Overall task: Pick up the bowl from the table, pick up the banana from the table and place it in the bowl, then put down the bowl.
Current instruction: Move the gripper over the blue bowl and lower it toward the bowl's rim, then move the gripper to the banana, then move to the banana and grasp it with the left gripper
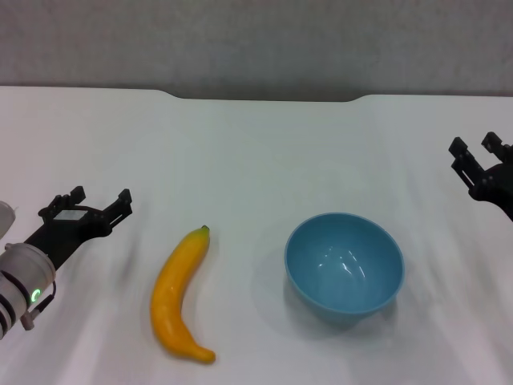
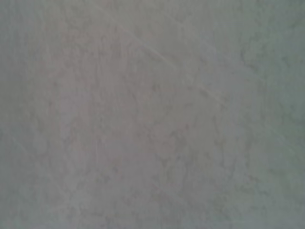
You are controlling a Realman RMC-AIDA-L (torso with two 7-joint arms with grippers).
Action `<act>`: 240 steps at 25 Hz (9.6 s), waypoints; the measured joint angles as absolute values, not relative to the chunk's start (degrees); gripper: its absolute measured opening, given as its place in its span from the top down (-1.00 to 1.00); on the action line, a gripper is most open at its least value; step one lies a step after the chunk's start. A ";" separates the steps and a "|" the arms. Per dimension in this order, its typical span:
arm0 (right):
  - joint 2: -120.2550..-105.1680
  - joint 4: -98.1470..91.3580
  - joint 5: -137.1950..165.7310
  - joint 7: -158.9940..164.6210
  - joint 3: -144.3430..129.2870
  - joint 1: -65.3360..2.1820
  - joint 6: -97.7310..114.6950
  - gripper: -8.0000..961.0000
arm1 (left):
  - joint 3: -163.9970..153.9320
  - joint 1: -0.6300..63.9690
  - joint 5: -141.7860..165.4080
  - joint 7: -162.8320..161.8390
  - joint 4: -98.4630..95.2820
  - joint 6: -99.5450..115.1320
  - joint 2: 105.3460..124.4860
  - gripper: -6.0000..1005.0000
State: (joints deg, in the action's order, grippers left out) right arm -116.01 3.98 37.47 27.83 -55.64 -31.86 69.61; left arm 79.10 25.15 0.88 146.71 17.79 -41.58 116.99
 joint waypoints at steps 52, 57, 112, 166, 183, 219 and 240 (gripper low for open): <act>-114.56 -57.15 140.09 144.50 -59.46 -35.74 64.91 -0.23 | 82.80 16.45 48.78 101.19 49.12 -20.58 113.94 -0.76; -114.39 -50.61 142.28 148.97 -58.76 -42.47 68.54 -0.23 | 82.86 16.61 48.82 101.38 48.92 -20.46 114.06 -0.76; -115.14 -27.77 141.91 142.91 -59.57 -48.52 62.31 -0.20 | 85.60 18.91 48.86 103.62 46.12 -20.51 116.19 -0.76; -115.64 -51.36 125.02 139.28 -76.32 -31.44 50.94 0.93 | 84.80 18.97 49.53 101.54 45.08 -21.01 116.07 -0.76; -115.50 -54.29 124.90 139.59 -76.06 -28.93 50.44 0.93 | 90.47 19.18 123.26 34.45 66.31 -36.65 116.29 -0.75; -115.39 -56.70 124.97 139.75 -73.50 -27.54 50.84 0.92 | 79.89 23.96 149.27 8.36 67.92 -45.78 116.89 -0.75; -115.49 -57.13 123.50 139.43 -74.18 -27.71 50.86 0.92 | 78.41 27.49 149.38 8.32 58.48 -42.18 116.89 -0.75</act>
